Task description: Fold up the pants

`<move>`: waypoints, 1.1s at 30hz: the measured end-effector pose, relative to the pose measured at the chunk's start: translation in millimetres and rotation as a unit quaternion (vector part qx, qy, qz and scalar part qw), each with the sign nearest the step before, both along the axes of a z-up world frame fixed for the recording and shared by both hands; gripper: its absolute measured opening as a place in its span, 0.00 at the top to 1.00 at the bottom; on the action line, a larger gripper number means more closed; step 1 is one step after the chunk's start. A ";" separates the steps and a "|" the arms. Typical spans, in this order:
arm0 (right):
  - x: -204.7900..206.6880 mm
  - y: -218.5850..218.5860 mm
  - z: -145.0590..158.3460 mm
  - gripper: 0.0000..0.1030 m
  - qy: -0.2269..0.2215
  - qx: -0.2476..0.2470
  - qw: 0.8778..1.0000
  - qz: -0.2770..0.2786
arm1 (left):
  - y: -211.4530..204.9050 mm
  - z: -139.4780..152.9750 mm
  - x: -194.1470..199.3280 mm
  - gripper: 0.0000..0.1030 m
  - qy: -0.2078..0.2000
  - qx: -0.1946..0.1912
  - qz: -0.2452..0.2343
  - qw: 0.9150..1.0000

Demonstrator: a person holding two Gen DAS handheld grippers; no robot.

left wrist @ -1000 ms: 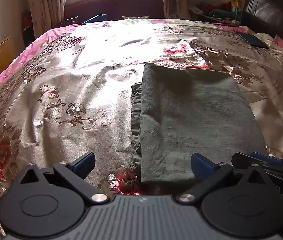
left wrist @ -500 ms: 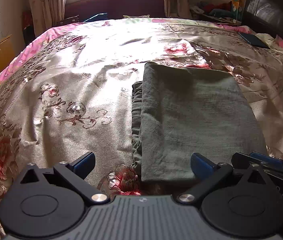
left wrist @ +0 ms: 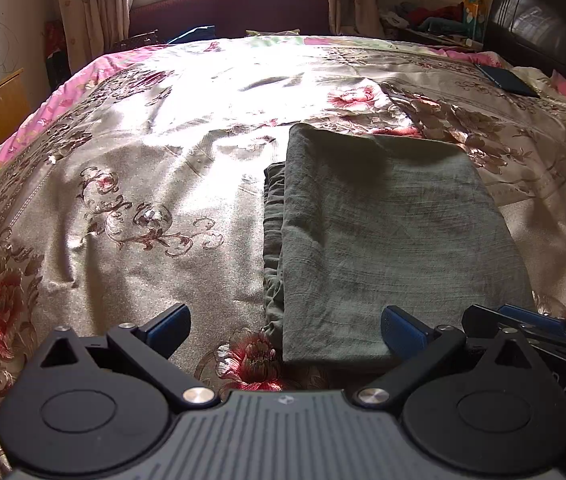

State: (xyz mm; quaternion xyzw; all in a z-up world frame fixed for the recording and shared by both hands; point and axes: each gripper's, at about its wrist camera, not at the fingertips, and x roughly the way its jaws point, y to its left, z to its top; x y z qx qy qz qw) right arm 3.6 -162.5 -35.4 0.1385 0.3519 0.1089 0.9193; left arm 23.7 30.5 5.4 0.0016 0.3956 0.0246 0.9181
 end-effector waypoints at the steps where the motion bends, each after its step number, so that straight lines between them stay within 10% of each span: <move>1: -0.1 0.0 -0.1 0.67 0.000 0.000 1.000 0.000 | 0.0 0.0 0.0 0.00 0.000 0.000 0.000 1.000; 33: -0.4 0.1 0.6 0.68 0.000 -0.001 1.000 0.000 | -2.8 0.7 -0.8 0.00 0.000 0.009 -0.001 1.000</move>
